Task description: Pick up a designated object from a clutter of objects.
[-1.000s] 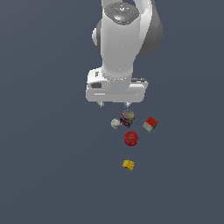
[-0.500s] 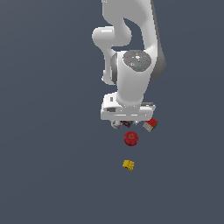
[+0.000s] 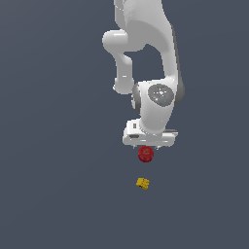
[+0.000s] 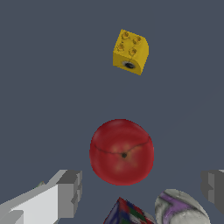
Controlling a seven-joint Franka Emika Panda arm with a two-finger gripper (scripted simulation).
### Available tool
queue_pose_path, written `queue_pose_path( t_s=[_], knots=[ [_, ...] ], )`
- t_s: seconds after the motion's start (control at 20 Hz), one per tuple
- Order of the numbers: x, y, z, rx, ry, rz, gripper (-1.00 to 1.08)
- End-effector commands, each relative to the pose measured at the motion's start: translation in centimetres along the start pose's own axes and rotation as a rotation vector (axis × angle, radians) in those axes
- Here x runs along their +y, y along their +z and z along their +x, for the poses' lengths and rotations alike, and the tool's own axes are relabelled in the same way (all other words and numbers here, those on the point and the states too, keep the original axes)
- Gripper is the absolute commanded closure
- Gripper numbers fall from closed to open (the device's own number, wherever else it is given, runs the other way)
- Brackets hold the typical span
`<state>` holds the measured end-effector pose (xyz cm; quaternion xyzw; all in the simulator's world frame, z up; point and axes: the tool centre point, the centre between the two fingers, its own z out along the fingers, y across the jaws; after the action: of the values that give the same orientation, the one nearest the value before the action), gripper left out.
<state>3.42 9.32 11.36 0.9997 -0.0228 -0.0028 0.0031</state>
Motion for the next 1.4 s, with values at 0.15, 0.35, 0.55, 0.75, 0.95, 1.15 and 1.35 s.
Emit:
queue_pose_path(
  t_s=[0.15, 0.35, 0.55, 0.75, 0.95, 1.15, 1.35],
  knots=[
    [-0.9, 1.6, 0.0, 0.005, 0.009, 0.006, -0.92],
    [-0.9, 1.6, -0.1, 0.004, 0.008, 0.005, -0.92],
    [-0.9, 2.5, -0.1, 0.004, 0.008, 0.005, -0.92],
    [-0.9, 4.3, -0.1, 0.005, 0.009, 0.006, -0.92],
    [-0.9, 6.1, -0.1, 0.005, 0.01, 0.006, -0.92],
    [-1.0, 6.7, 0.0, 0.005, 0.01, 0.006, -0.92],
    [-1.0, 6.7, 0.0, 0.005, 0.01, 0.006, 1.08]
  ],
)
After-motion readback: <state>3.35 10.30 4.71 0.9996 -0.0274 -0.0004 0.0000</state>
